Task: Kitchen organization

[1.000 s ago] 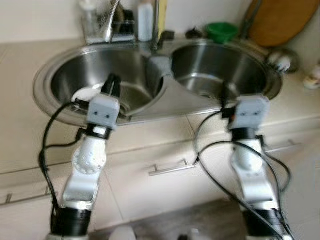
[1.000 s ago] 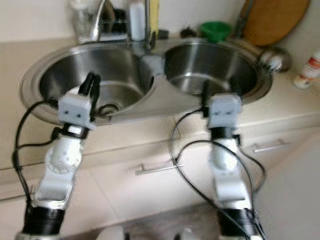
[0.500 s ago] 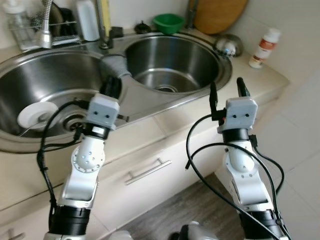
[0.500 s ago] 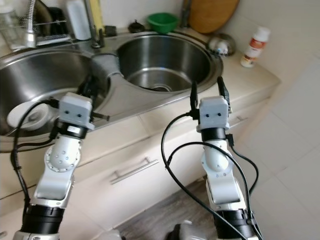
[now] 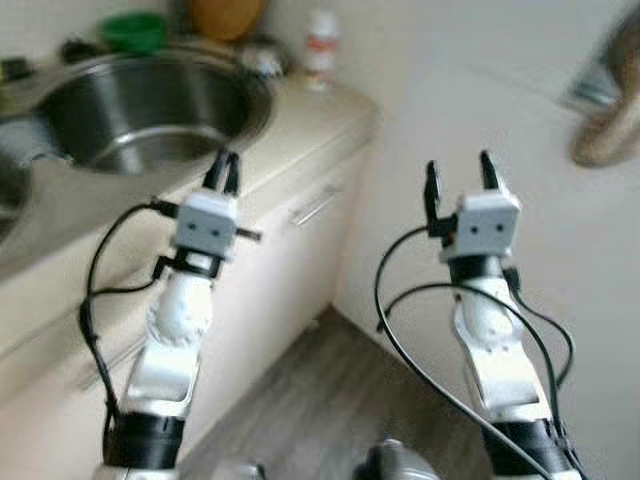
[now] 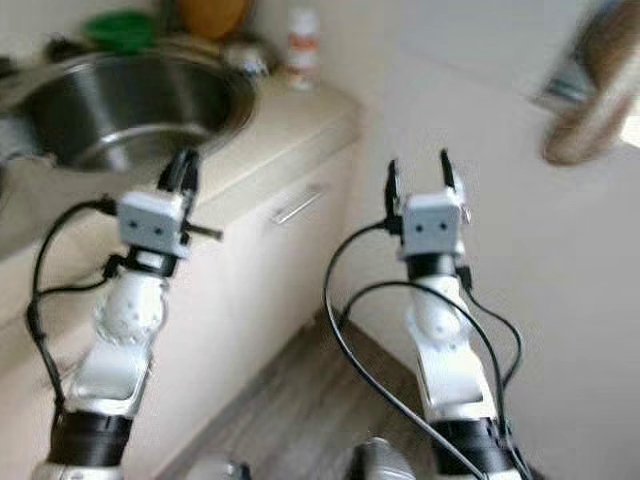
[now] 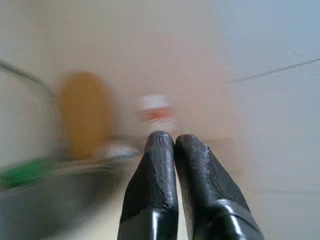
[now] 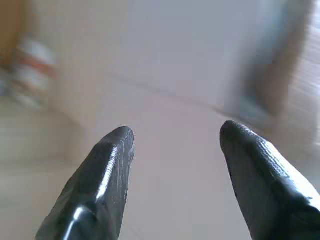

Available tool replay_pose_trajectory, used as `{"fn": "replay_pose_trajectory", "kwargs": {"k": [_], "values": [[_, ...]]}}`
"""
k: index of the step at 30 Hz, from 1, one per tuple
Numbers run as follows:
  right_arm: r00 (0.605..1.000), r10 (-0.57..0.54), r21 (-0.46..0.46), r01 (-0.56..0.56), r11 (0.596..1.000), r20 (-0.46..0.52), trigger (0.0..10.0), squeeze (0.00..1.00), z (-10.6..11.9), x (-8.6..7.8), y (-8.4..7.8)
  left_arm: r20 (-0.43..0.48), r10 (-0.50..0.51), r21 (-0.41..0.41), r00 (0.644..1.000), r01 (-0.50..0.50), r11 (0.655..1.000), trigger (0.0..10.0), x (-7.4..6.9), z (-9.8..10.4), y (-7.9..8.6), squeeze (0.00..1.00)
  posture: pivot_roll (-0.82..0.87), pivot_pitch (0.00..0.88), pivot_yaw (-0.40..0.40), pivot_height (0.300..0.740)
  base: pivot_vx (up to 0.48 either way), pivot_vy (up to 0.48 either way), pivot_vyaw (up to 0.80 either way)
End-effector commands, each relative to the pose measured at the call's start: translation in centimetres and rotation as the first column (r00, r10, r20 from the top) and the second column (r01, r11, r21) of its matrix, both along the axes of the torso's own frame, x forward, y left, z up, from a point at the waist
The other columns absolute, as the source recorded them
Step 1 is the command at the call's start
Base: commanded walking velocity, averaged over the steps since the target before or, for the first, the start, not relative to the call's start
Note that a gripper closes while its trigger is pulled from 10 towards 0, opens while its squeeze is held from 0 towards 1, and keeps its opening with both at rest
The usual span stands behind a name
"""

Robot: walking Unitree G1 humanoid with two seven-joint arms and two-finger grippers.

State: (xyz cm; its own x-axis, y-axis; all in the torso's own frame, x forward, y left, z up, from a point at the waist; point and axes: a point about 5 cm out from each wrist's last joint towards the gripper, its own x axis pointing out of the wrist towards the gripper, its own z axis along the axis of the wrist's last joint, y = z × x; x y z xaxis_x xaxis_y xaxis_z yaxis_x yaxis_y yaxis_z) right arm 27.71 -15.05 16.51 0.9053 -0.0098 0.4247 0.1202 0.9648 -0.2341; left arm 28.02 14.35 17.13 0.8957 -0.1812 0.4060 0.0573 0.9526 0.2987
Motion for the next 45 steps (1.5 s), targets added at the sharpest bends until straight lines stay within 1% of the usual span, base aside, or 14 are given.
{"fn": "replay_pose_trajectory", "kwargs": {"k": [1,8,13,16,18,26,34,39,45], "values": [[1.0,-0.001,0.01,0.001,1.0,0.031,10.0,0.0,0.73,0.07,0.07,0.009,-0.007,0.009,1.0,0.007,1.0,10.0,0.05,0.38,0.2,0.0,0.15,0.0,-0.033,0.74,0.0,0.48,-0.8],[1.0,-0.003,0.004,0.003,1.0,0.03,10.0,0.0,0.72,0.07,-0.01,0.027,-0.013,0.012,1.0,0.012,1.0,10.0,-0.01,0.45,0.13,0.0,0.15,0.0,-0.033,0.74,0.0,0.449,-0.8],[1.0,-0.007,0.0,0.007,1.0,0.027,10.0,0.0,0.66,0.08,-0.15,0.047,-0.029,0.021,0.999,0.028,0.999,10.0,-0.13,0.56,-0.09,0.0,0.15,0.0,-0.033,0.74,0.0,0.0,-0.8],[1.0,-0.008,-0.001,0.008,1.0,0.026,10.0,0.0,0.65,0.09,-0.18,0.029,-0.029,0.031,0.999,0.028,0.999,10.0,-0.03,0.32,-0.22,0.0,0.15,0.0,-0.033,0.74,0.0,0.0,-0.8],[1.0,-0.011,0.0,0.011,1.0,0.023,10.0,0.0,0.61,0.12,-0.16,0.02,-0.031,0.051,0.999,0.03,0.998,10.0,0.01,0.17,-0.36,0.0,0.15,0.0,-0.031,0.74,0.0,-0.48,-0.8],[1.0,-0.023,-0.001,0.023,1.0,0.018,10.0,0.0,0.48,0.17,-0.26,0.028,-0.036,0.041,0.999,0.035,0.999,10.0,0.02,0.2,-0.33,0.0,0.14,0.0,-0.029,0.74,0.0,-0.442,-0.8],[0.999,-0.034,-0.003,0.034,0.999,0.009,10.0,0.0,0.3,0.29,-0.37,0.044,-0.047,0.018,0.998,0.047,0.999,10.0,-0.13,0.28,-0.36,0.0,0.14,0.0,-0.031,0.74,0.0,0.0,-0.8],[0.999,-0.04,-0.007,0.04,0.999,0.006,10.0,0.0,0.28,0.4,-0.47,0.021,-0.049,-0.008,0.999,0.049,0.999,10.0,-0.01,0.03,-0.3,0.0,0.15,0.0,-0.031,0.74,0.0,0.0,-0.8],[0.999,-0.042,-0.008,0.042,0.999,0.006,10.0,0.0,0.25,0.43,-0.49,0.006,-0.044,-0.016,0.999,0.044,0.999,10.0,0.09,-0.14,-0.23,0.0,0.15,0.0,-0.031,0.74,0.0,0.0,-0.8]]}}
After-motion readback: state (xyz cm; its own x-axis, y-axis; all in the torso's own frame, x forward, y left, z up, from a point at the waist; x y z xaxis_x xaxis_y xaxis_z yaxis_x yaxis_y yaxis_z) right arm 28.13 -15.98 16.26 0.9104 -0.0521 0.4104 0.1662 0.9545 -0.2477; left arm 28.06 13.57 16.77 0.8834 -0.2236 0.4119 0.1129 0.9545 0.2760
